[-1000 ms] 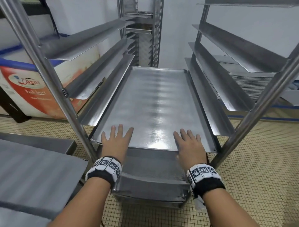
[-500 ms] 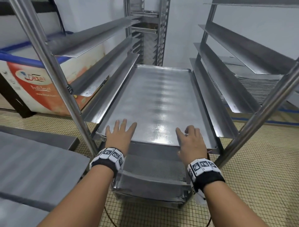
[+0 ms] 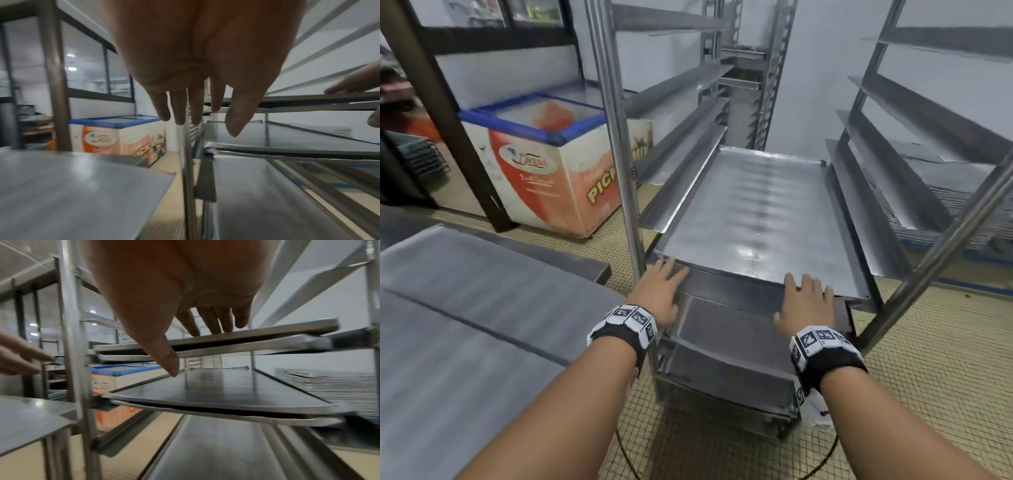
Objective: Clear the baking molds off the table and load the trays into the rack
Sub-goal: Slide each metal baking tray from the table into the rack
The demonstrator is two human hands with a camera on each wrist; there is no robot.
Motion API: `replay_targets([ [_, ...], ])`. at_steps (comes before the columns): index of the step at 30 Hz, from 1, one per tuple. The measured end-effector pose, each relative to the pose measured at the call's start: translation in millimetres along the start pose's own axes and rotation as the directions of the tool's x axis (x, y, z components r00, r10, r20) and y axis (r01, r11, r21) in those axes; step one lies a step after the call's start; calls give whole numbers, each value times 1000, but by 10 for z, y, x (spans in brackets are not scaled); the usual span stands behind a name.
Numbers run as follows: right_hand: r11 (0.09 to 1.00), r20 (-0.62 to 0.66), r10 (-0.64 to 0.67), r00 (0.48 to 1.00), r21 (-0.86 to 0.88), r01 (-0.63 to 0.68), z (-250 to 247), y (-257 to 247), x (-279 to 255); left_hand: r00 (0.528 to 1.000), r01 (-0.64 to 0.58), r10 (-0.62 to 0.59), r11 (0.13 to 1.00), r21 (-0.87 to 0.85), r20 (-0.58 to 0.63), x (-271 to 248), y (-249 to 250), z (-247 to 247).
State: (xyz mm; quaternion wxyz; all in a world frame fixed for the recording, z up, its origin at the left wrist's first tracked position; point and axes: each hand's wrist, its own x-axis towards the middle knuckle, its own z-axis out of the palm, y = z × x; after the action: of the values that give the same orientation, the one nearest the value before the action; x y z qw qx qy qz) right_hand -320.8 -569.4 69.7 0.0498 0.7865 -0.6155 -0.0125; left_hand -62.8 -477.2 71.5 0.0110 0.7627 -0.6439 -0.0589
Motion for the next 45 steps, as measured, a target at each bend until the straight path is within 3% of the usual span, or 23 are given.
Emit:
replay_targets([
  [3,998,31,-38,999,55,36,-99,-292,-248,987,137,-124,981,-133,103,-447,-279,-9],
  [6,983,114,-163,980,100,152,-207,-775,-519,955,280,-251,940,-197,157,-1038,-678,59],
  [9,910,144,-406,902,158,384,-235,-1441,-850,873,483,-451,852,-204,186,-1767,-1167,214],
  [11,818,158,-570,806,203,538,-232,-1926,-1146,796,603,-567,774,-195,211,-2333,-1461,311],
  [13,725,196,-688,698,221,653,-215,-2410,-1489,697,716,-671,670,-195,252,-2933,-1706,426],
  [17,518,299,-847,439,285,806,-92,-3288,-2250,450,893,-840,415,-174,303,-4193,-2044,731],
  [20,422,334,-892,304,375,826,-6,-3789,-2836,236,971,-911,205,-125,339,-5082,-2083,1024],
  [22,377,357,-901,247,361,853,42,-4035,-3200,66,994,-922,27,-107,381,-5635,-2056,1272],
  [24,348,349,-910,225,343,873,105,-4215,-3499,-93,991,-893,-128,-50,440,-6111,-1922,1411],
  [26,385,361,-898,250,372,845,188,-4342,-3734,-184,973,-851,-229,-33,491,-6465,-1715,1476],
  [27,428,378,-880,289,364,827,244,-4388,-3826,-210,961,-835,-271,-49,508,-6588,-1610,1507],
  [30,530,370,-835,407,348,773,367,-4426,-4014,-231,934,-838,-333,-128,495,-6775,-1345,1590],
  [35,678,454,-729,512,371,635,311,-4432,-4064,-286,909,-848,-387,-155,446,-6684,-1197,1591],
  [37,700,501,-708,498,402,591,292,-4486,-3999,-282,909,-846,-387,-156,453,-6674,-1164,1574],
  [40,677,547,-730,410,491,549,292,-4510,-3885,-285,895,-839,-406,-184,463,-6669,-1094,1556],
  [43,691,572,-717,399,508,514,233,-4443,-3776,-293,884,-850,-416,-216,437,-6660,-1026,1520],
  [45,703,587,-706,397,507,499,194,-4377,-3693,-341,847,-837,-471,-246,429,-6645,-984,1468],
])
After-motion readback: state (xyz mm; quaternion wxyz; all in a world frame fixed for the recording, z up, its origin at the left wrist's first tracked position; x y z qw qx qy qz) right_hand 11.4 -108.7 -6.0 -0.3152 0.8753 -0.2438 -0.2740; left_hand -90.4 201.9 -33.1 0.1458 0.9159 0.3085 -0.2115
